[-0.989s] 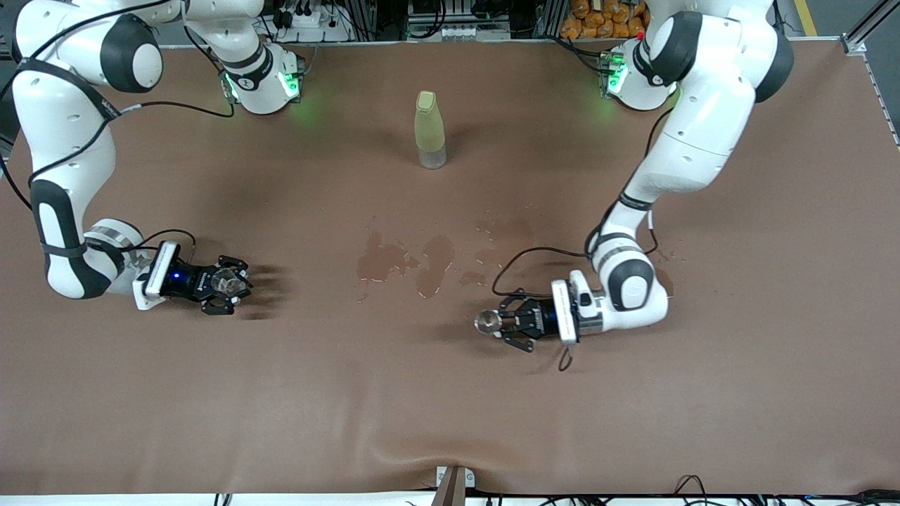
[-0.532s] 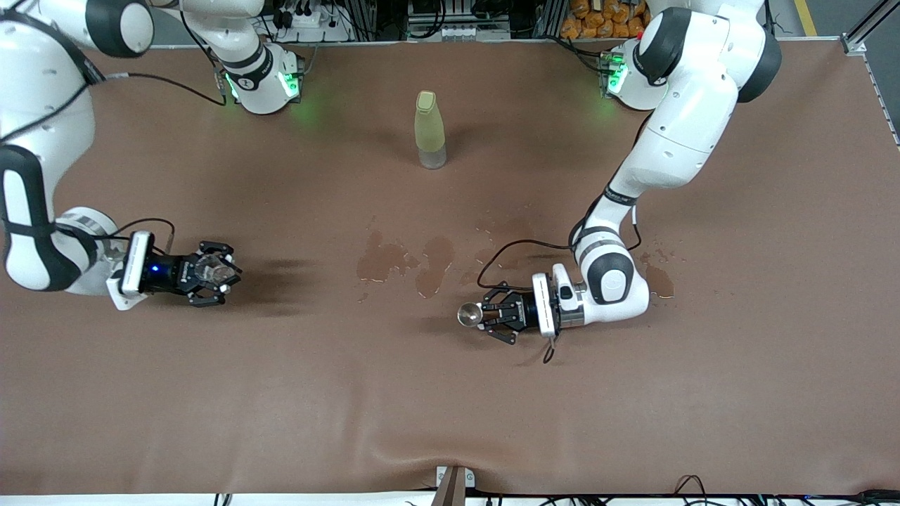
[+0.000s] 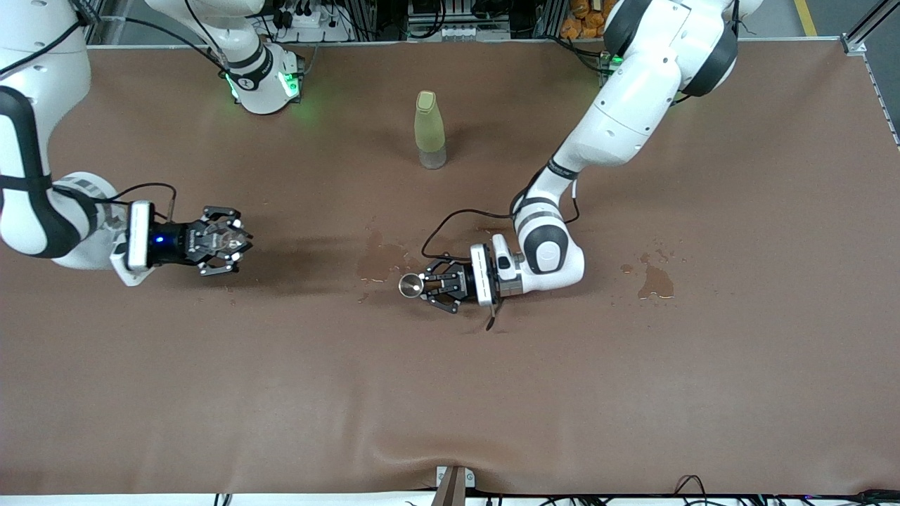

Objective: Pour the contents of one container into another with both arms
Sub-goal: 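Lift the jigger and beaker, bringing both grippers together mid-table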

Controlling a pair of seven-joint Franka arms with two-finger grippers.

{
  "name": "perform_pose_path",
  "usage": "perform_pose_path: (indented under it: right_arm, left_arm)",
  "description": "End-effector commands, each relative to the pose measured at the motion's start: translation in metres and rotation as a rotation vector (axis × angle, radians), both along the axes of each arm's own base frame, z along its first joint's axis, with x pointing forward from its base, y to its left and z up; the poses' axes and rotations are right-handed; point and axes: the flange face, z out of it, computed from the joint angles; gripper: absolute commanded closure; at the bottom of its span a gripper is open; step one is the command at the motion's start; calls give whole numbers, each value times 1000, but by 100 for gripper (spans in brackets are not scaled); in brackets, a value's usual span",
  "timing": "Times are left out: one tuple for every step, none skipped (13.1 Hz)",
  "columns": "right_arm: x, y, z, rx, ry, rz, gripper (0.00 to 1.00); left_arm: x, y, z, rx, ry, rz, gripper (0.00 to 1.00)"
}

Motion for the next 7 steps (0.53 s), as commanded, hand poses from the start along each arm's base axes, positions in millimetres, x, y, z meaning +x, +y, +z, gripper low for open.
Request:
perform_pose_path:
  right_arm:
    - [-19,21,7,-19,50,14,100]
    - [-20,28,8,-32,54,18,100]
    - [-23,34,5,-47,62,12,100]
    - [-25,45,5,-51,63,17,100]
    - [-24,52,4,-57,64,16,100]
    - [-24,58,4,-63,60,13,100]
    - [-23,68,4,-60,58,16,100]
  left_arm:
    - [-5,-5,0,29,-26,16,100]
    - [-16,-18,-1,41,-24,8,100]
    - [-26,-29,-3,52,-19,16,100]
    - [-36,-41,-4,46,-18,39,100]
    - [-44,-51,-4,32,-24,65,100]
    - [-50,-57,-4,18,-33,85,100]
    - [-55,-64,-4,7,-42,100,100]
